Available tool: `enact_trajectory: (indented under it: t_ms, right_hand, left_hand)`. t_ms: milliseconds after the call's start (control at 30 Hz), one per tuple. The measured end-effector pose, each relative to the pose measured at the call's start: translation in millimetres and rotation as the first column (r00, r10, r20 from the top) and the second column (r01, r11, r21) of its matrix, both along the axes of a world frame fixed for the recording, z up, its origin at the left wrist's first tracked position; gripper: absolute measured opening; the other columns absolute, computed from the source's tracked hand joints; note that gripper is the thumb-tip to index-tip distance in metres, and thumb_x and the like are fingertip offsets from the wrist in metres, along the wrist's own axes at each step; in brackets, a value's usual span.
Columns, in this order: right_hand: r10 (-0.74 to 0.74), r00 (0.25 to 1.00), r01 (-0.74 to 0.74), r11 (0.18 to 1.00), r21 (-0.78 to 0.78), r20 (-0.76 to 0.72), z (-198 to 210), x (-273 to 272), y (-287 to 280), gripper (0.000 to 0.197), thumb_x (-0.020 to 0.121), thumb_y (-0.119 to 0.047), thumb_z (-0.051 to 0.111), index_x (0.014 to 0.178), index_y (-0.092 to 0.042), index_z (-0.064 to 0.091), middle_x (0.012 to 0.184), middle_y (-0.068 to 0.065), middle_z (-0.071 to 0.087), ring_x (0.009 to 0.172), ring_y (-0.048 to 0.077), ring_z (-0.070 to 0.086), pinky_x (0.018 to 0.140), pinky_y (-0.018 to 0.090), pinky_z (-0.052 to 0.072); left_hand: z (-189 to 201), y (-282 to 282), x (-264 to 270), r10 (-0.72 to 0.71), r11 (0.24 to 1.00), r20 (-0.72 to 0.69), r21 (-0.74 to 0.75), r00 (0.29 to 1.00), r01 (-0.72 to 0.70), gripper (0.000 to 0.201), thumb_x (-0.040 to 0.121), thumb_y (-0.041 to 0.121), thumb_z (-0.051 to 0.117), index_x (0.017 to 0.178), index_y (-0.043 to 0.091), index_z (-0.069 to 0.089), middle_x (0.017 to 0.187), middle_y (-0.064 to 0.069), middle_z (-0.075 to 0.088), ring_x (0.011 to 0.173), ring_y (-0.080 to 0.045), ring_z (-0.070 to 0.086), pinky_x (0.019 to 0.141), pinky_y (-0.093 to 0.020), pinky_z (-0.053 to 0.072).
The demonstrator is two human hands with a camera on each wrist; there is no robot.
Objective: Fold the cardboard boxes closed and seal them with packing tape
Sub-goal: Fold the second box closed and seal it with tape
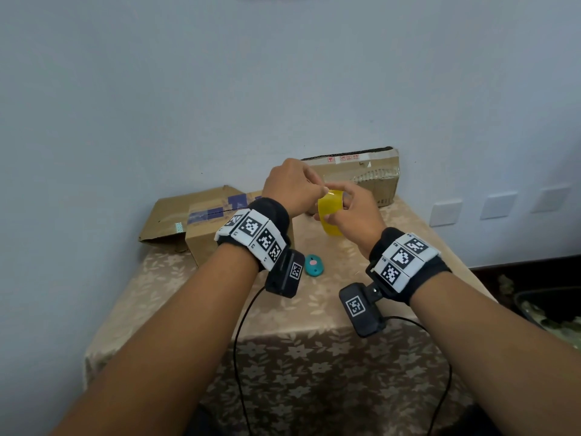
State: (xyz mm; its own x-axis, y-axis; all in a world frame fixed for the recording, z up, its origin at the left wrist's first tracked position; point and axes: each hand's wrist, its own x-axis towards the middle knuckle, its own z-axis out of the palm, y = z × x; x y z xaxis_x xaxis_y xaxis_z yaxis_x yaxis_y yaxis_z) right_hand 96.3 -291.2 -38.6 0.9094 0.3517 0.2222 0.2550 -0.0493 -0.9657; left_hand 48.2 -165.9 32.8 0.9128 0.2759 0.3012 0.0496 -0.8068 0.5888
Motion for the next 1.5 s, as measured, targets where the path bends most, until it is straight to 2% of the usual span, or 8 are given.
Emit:
enact_trajectory:
  t_ms: [200,533,733,967,1067,1233,1367,1500]
  right_hand:
    - [-0.029,0.999,0.030,0.999,-0.022,0.021,1,1,-1,0.053,0.082,0.015,0.069,0.113,-0.027,0.065,0.120,0.010,0.071,0.085,0.018,0.078,0.081,0.042,0.063]
    - [-0.006,0.999,0.007,1.000,-0.022,0.037,2,-4,-2,0.046,0.082,0.018,0.064,0.094,-0.027,0.069,0.111,0.010,0.073,0.083,0.018,0.078,0.083,0.047,0.063]
    - [0.080,0.995,-0.081,0.997,-0.016,-0.060,4,-8,-1,0.043,0.083,0.021,0.062,0.097,-0.019,0.069,0.104,0.017,0.075,0.084,0.025,0.078,0.087,0.049,0.061]
    - [0.171,0.970,-0.172,0.985,0.006,-0.175,14,-9,-5,0.037,0.089,0.019,0.060,0.106,-0.014,0.067,0.105,0.026,0.074,0.085,0.031,0.078,0.074,0.034,0.064]
    - [0.185,0.958,-0.182,0.983,0.034,-0.217,18,-9,-10,0.028,0.097,0.010,0.058,0.117,-0.008,0.064,0.106,0.030,0.072,0.089,0.036,0.077,0.077,0.041,0.065]
    - [0.138,0.984,-0.141,0.990,-0.015,-0.112,15,-8,-13,0.015,0.104,-0.007,0.056,0.116,-0.003,0.065,0.115,0.024,0.063,0.068,0.024,0.076,0.055,0.033,0.061]
    - [0.248,0.959,-0.250,0.968,0.005,-0.137,10,-9,-14,0.019,0.103,-0.004,0.057,0.120,0.000,0.063,0.105,0.033,0.071,0.072,0.027,0.074,0.064,0.033,0.061]
    - [0.336,0.905,-0.328,0.942,0.073,-0.263,14,-12,-16,0.018,0.102,-0.010,0.061,0.119,-0.006,0.064,0.101,0.022,0.075,0.080,0.028,0.075,0.074,0.037,0.063]
  left_hand:
    - [3,7,1,-0.023,0.993,-0.020,-0.120,1.000,0.020,0.013,0.084,0.027,0.082,0.091,0.019,0.074,0.085,0.009,0.065,0.083,-0.007,0.060,0.064,-0.016,0.041]
    - [0,4,-1,-0.035,0.997,0.081,-0.065,0.996,0.040,0.008,0.086,0.020,0.075,0.078,0.022,0.075,0.079,0.011,0.070,0.079,-0.005,0.064,0.071,-0.023,0.045]
    - [-9,4,1,-0.060,0.996,0.186,0.081,0.981,0.046,0.010,0.090,0.020,0.073,0.081,0.023,0.070,0.106,0.005,0.058,0.097,-0.014,0.059,0.086,-0.031,0.051]
    - [-13,1,1,-0.095,0.931,0.175,0.363,0.980,0.026,0.006,0.099,0.014,0.059,0.096,0.018,0.062,0.085,0.010,0.057,0.092,-0.022,0.055,0.080,-0.045,0.052]
    - [-9,0,-1,-0.123,0.919,0.230,0.394,0.965,0.023,0.005,0.101,0.016,0.057,0.098,0.016,0.061,0.089,0.007,0.057,0.095,-0.021,0.050,0.079,-0.044,0.048]
    - [-3,-2,-1,-0.165,0.930,0.322,0.367,0.932,0.038,0.009,0.102,0.017,0.057,0.096,0.013,0.063,0.092,-0.001,0.065,0.097,-0.025,0.050,0.079,-0.041,0.046]
    - [-5,6,4,-0.110,0.946,0.253,0.323,0.961,0.024,0.007,0.100,0.018,0.059,0.099,0.015,0.065,0.096,0.001,0.067,0.101,-0.025,0.052,0.085,-0.041,0.046]
    - [-10,9,4,-0.120,0.945,0.220,0.326,0.968,0.043,0.013,0.095,0.006,0.059,0.099,0.017,0.064,0.101,0.001,0.066,0.102,-0.025,0.053,0.086,-0.042,0.048]
